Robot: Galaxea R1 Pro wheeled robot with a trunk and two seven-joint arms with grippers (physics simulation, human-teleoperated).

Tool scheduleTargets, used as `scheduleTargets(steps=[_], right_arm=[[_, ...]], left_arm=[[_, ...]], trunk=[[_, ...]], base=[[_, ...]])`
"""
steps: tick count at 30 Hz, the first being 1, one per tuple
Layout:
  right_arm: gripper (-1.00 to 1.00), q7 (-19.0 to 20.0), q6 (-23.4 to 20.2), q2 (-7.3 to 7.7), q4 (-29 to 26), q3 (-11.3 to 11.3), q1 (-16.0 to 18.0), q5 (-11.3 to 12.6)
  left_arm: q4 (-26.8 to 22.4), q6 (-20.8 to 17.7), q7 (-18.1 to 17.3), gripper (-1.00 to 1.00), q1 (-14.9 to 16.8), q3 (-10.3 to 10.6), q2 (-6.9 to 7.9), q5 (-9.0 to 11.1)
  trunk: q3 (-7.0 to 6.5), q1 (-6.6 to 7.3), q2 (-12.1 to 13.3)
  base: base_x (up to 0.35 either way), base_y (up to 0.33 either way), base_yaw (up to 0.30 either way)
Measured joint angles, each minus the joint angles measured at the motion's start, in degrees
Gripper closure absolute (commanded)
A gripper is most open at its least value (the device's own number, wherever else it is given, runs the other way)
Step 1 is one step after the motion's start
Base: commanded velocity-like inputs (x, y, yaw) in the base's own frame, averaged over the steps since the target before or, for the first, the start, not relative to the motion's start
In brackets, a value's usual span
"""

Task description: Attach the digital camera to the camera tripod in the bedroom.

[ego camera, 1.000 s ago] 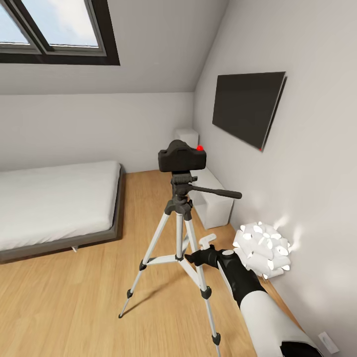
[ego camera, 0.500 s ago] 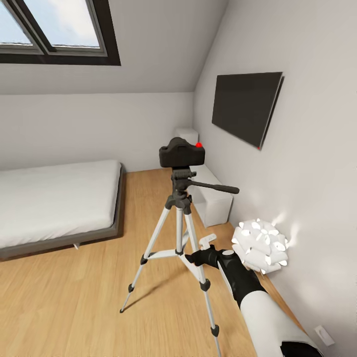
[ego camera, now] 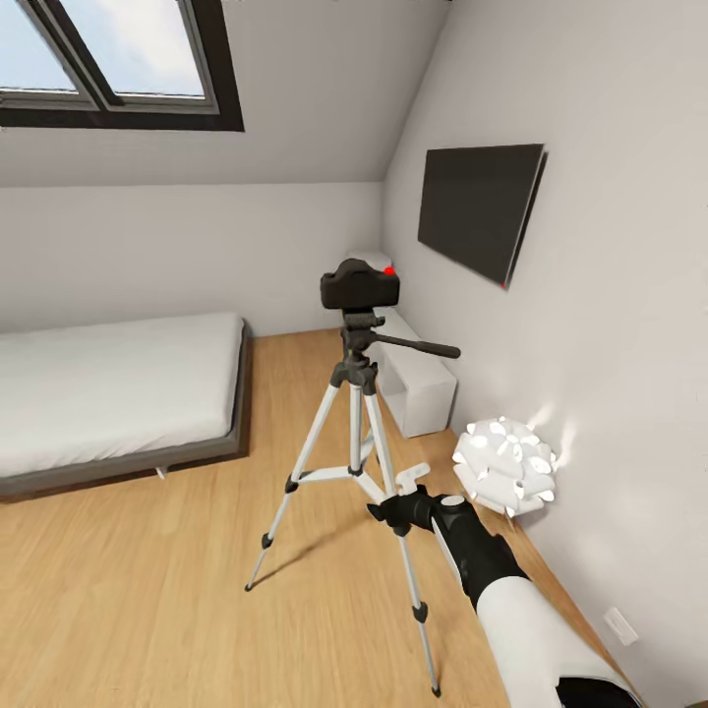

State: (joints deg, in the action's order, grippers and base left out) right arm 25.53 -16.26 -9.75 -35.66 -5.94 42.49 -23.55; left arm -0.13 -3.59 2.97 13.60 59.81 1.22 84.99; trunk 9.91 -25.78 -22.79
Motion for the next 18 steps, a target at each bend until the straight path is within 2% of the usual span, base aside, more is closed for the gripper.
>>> scheduleTargets(steps=[9,18], right_arm=[[-1.00,0.0,0.0,0.13,-0.1,0.0,0.0,0.0],[-1.00,0.0,-2.0,0.44,0.6,-0.1,-0.1,0.4]], left_arm=[[0.0,0.0,0.0,-1.00,0.0,0.0,0.00,0.0],[0.0,0.0,0.0,-1.00,0.0,0.0,0.03,0.1]], trunk=[[0.00,0.01,0.0],[0.00,0.03,0.0]], base=[[-0.320,0.000,0.000],[-0.053,0.000,0.000]])
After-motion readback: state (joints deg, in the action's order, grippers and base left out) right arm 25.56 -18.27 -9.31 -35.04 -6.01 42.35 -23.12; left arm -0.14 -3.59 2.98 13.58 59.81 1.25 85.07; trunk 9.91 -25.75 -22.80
